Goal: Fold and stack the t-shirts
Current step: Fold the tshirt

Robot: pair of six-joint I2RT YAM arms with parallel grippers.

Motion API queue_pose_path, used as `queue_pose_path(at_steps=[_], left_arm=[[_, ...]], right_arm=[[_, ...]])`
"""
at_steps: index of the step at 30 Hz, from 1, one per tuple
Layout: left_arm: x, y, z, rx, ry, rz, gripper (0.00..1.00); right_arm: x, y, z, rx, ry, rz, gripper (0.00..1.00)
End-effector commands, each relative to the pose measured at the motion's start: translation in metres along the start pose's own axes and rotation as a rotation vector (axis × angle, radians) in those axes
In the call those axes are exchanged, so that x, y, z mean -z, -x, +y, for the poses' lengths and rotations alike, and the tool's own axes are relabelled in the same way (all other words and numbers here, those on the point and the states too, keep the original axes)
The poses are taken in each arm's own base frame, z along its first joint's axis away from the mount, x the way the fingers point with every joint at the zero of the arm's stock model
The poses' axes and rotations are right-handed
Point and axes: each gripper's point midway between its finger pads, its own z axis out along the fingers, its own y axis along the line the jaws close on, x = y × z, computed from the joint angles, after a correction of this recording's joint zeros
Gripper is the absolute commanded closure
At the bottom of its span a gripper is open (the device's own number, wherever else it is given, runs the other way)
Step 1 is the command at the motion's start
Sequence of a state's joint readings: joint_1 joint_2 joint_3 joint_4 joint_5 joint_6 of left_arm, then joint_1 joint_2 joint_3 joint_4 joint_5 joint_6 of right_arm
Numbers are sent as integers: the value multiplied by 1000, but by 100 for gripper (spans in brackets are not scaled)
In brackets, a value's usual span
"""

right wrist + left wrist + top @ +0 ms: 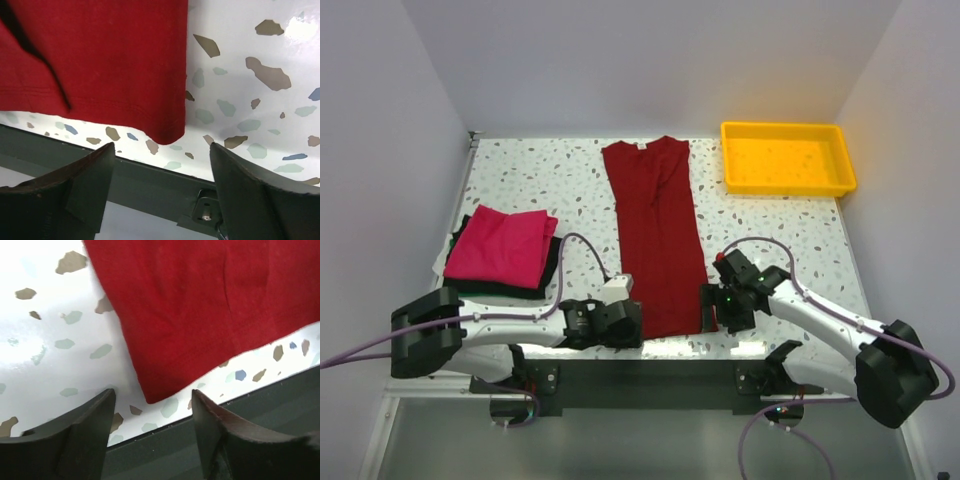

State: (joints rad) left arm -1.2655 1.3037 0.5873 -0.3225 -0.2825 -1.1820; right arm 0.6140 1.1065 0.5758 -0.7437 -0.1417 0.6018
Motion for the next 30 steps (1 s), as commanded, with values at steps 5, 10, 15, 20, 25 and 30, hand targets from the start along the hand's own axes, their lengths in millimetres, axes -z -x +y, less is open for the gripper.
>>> queue_pose_path(at_steps=[5, 10, 15, 20, 25, 30], left_arm=[[-8, 24, 9, -6, 108, -117, 59], [-17, 26, 7, -67, 159, -110, 75], [-22, 23, 15, -69, 188, -110, 100], [-20, 22, 13, -108, 149, -107, 100], [-10, -12, 11, -108, 12, 20, 100], [8, -22, 1, -92, -58, 67, 100]], right_arm=[[-10, 0, -9, -27, -41, -2, 31], [-22, 0, -10, -29, -41, 3, 39], [-33, 7, -3, -29, -8, -5, 73], [-26, 3, -3, -1, -24, 30, 100], [-12, -27, 2, -46, 49, 86, 100], [-4, -47, 6, -49, 91, 101, 100]])
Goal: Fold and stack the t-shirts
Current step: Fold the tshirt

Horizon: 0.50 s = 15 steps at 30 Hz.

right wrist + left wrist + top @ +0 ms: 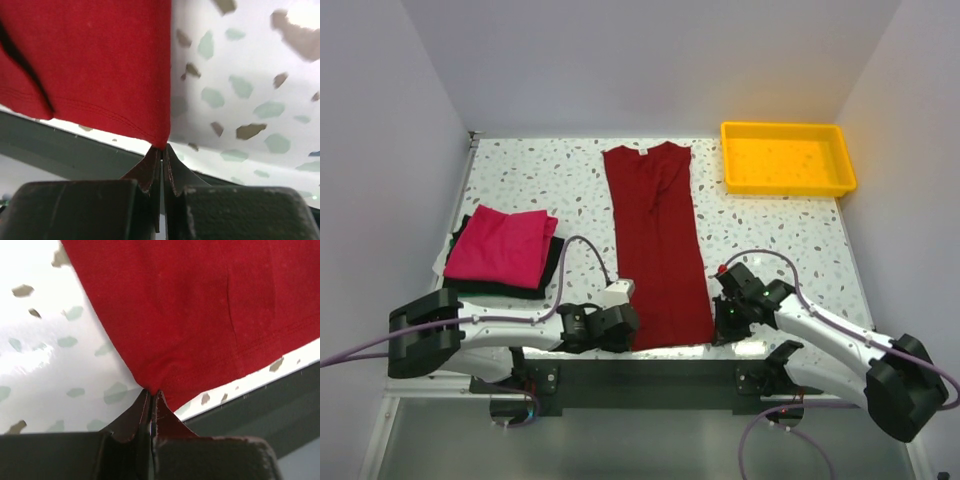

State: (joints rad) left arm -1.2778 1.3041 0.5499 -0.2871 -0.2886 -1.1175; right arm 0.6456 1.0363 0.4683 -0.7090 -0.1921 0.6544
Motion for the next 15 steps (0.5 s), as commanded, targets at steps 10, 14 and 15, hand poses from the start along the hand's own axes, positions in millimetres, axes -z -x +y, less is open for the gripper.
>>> queue_pose_path(at_steps=[10, 14, 15], left_arm=[[34, 7, -16, 5, -45, -32, 100], [30, 36, -23, 5, -59, -106, 100], [26, 48, -19, 26, -43, -123, 100]], right_arm=[[26, 19, 41, 69, 105, -88, 100], [41, 60, 49, 101, 44, -228, 100], [42, 71, 49, 104, 20, -260, 100]])
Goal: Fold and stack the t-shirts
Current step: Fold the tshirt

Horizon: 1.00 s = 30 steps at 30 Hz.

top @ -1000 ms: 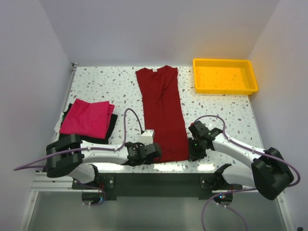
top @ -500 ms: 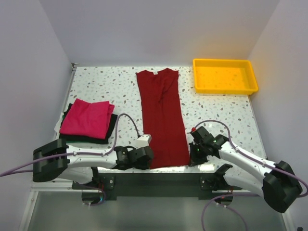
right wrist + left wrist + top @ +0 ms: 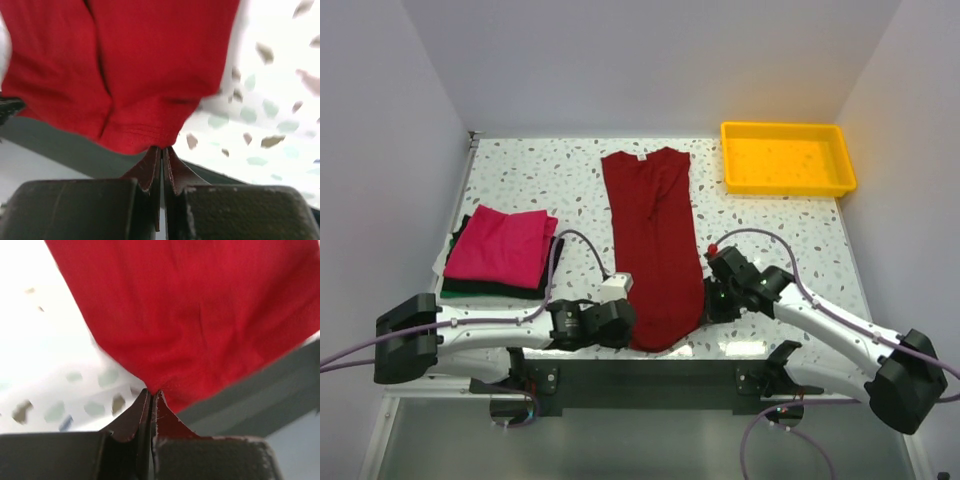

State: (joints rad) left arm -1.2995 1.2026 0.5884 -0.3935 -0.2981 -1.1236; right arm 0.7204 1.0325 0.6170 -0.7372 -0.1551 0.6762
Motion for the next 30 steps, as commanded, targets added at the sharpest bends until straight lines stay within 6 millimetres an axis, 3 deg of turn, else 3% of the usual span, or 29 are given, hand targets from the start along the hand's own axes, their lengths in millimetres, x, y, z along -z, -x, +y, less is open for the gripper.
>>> queue_pose_path(at_steps=[1, 3, 4, 5, 9, 10, 15, 20, 23, 26, 30], left_arm=[[-2, 52, -13, 11, -30, -138, 100], [-5, 80, -12, 37, -40, -197, 100], [-6, 91, -13, 29, -47, -226, 100], [-4, 116, -17, 22, -65, -278, 100], [-10, 165, -12, 23, -20, -359, 100], [-11, 174, -12, 18, -22, -372, 100], [-26, 222, 16, 57, 42, -416, 100], [-44, 276, 24, 72, 22, -485, 100], [-62, 297, 35, 70, 66, -468, 100], [-76, 307, 49, 88, 93, -448, 100], [-82, 316, 65, 122, 121, -448, 100]], right_arm=[[14, 65, 12, 44, -51, -228, 100], [14, 91, 8, 33, -105, -300, 100], [20, 112, 19, 33, -87, -366, 100], [21, 123, 22, 31, -87, -398, 100], [29, 176, 34, 35, -118, -501, 100], [18, 183, 31, 48, -152, -480, 100], [19, 232, 35, 33, -167, -532, 100], [11, 277, 18, -4, -269, -602, 100], [2, 291, 10, -24, -292, -590, 100], [-3, 307, 12, -18, -268, -581, 100], [-26, 320, 8, -8, -265, -532, 100]])
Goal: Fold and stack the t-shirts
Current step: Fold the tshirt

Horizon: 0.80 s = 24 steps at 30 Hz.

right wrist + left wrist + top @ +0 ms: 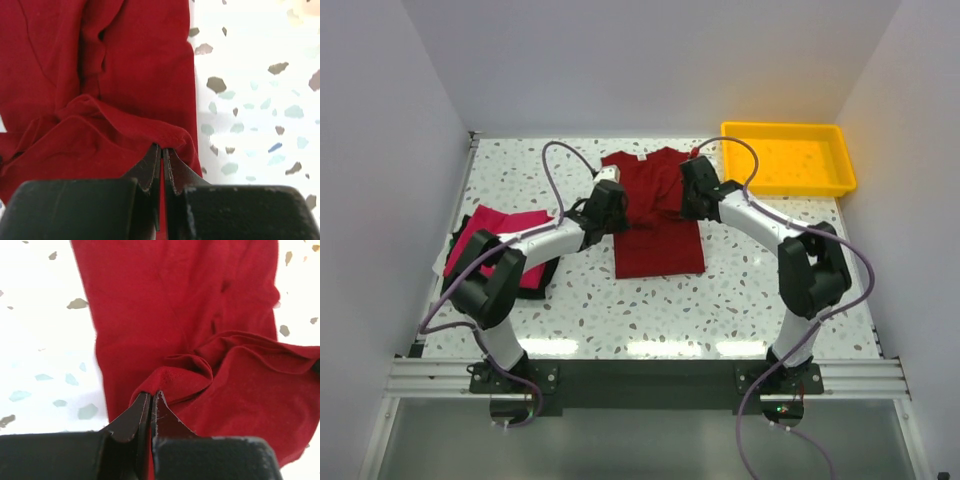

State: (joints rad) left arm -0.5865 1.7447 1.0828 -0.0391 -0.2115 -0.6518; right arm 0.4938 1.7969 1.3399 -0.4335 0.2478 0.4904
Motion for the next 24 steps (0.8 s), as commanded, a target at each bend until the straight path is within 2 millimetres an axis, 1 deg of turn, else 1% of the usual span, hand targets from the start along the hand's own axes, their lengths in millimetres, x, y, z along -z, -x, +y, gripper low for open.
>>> queue_pose_path(at_steps=[1, 3, 5, 7, 8, 9, 10, 11, 12, 13, 14, 15, 16, 17, 18, 19, 20, 21, 22, 23, 24], left_arm=[[-5, 31, 0, 8, -19, -66, 100], [-10, 29, 3, 2, -19, -56, 100], [-16, 32, 4, 4, -17, -49, 100], [-18, 27, 8, -11, 0, -22, 100], [-20, 28, 6, -15, -5, -24, 100], [-22, 28, 7, -14, -3, -23, 100], [-23, 30, 7, -10, -1, -20, 100], [-26, 28, 9, -10, 9, -12, 100], [-27, 29, 12, -3, 29, -8, 100], [-27, 27, 18, 10, 61, 0, 100], [-26, 27, 20, 17, 68, 2, 96], [-25, 26, 20, 24, 66, 5, 87], [-21, 26, 21, 28, 62, 3, 59], [-18, 28, 22, 33, 68, -5, 52], [-15, 30, 23, 38, 73, -14, 41], [-11, 31, 26, 44, 82, -22, 19], [-2, 40, 27, 50, 88, -54, 8], [3, 44, 27, 52, 88, -67, 0], [7, 42, 28, 55, 86, -70, 0], [17, 47, 24, 62, 62, -81, 0], [21, 45, 23, 63, 49, -74, 0]], right_arm=[[-12, 22, 8, 11, 25, -31, 100], [-19, 25, 7, 10, 18, -25, 100], [-22, 27, 4, 2, 7, -22, 100], [-25, 28, 3, -2, 3, -13, 100], [-27, 28, 1, -2, -7, -11, 100], [-27, 33, 1, -4, -10, -17, 100], [-31, 27, -1, 1, -24, 6, 100], [-31, 33, -1, -9, -28, -1, 100], [-32, 35, -2, -21, -32, 0, 99], [-35, 29, -1, -17, -24, 31, 89], [-34, 37, 0, -25, -15, 24, 77], [-35, 36, 0, -23, -12, 36, 64], [-33, 35, -2, -19, -12, 54, 42], [-31, 40, -2, -18, -13, 47, 38], [-28, 41, -3, -12, -14, 46, 36], [-26, 41, -4, -10, -17, 45, 31], [-23, 39, -7, -9, -23, 48, 26], [-14, 43, -7, -16, -14, 32, 20], [-8, 44, -7, -23, -9, 22, 2], [-6, 32, -11, -25, -13, 45, 1], [8, 35, -11, -42, 6, 27, 1]])
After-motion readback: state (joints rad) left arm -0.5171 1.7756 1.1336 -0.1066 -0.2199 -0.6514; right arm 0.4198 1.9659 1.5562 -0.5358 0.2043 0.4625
